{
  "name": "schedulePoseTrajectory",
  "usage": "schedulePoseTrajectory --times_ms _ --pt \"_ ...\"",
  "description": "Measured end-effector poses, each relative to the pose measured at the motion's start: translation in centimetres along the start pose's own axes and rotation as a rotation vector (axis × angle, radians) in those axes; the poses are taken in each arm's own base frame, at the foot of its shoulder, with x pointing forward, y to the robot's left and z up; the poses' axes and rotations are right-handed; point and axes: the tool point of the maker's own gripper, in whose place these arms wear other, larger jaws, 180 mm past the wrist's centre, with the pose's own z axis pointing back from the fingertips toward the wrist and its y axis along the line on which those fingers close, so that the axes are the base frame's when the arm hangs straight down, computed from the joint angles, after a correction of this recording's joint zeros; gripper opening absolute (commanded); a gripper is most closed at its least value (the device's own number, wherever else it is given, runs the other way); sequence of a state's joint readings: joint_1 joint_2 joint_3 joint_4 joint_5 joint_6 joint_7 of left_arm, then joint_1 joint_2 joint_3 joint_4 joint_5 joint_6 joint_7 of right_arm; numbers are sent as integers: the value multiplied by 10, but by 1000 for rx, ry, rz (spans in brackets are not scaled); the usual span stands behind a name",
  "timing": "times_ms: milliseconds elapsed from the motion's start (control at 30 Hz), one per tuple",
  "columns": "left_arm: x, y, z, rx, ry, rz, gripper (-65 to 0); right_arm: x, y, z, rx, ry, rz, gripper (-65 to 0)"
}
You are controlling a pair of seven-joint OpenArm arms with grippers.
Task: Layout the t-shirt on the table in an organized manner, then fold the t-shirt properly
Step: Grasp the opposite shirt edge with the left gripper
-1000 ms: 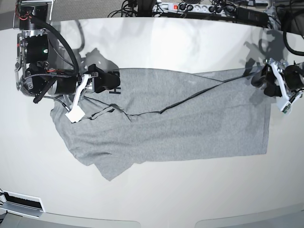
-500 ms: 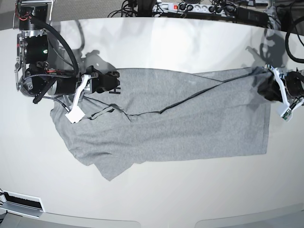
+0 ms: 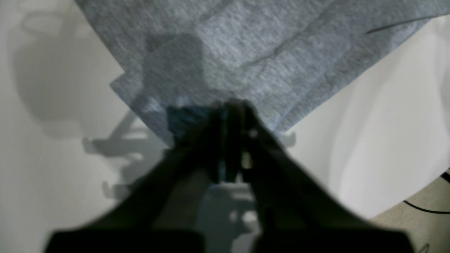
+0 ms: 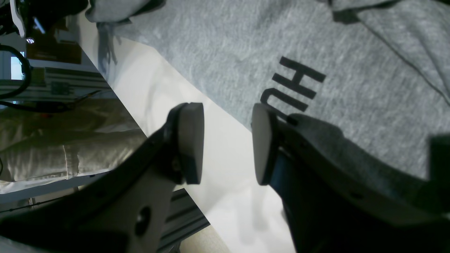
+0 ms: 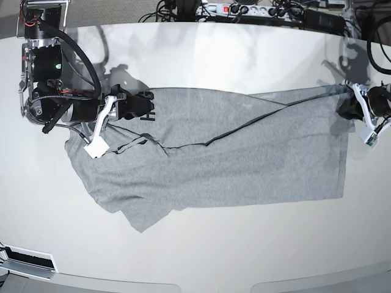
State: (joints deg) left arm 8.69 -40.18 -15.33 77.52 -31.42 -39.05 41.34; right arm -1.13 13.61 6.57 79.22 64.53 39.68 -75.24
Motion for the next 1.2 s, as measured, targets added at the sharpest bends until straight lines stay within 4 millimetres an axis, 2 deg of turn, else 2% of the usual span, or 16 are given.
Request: schedulePoseTrajectory --times_ms 267,300,400,433,467,933,1067,1200 --pt "16 11 1 38 -33 3 -650 0 0 0 0 1 0 -413" --pt "15 9 1 28 -28 -2 -623 0 0 0 0 1 0 -413" --pt "14 0 -1 -10 -37 -3 -399 0 0 0 0 0 0 -413" --pt "16 -1 -2 -14 -46 2 -349 0 0 0 0 0 0 -413" --pt "16 -2 -2 -17 -49 4 -338 0 0 0 0 0 0 -413" --pt "11 -6 -8 -31 -71 28 -338 0 0 0 0 1 -1 -413" --pt "-9 -10 -20 -48 -9 35 -338 0 0 0 0 1 0 -413" --pt "1 -7 -19 -43 -40 33 -356 0 0 0 -1 1 0 -413"
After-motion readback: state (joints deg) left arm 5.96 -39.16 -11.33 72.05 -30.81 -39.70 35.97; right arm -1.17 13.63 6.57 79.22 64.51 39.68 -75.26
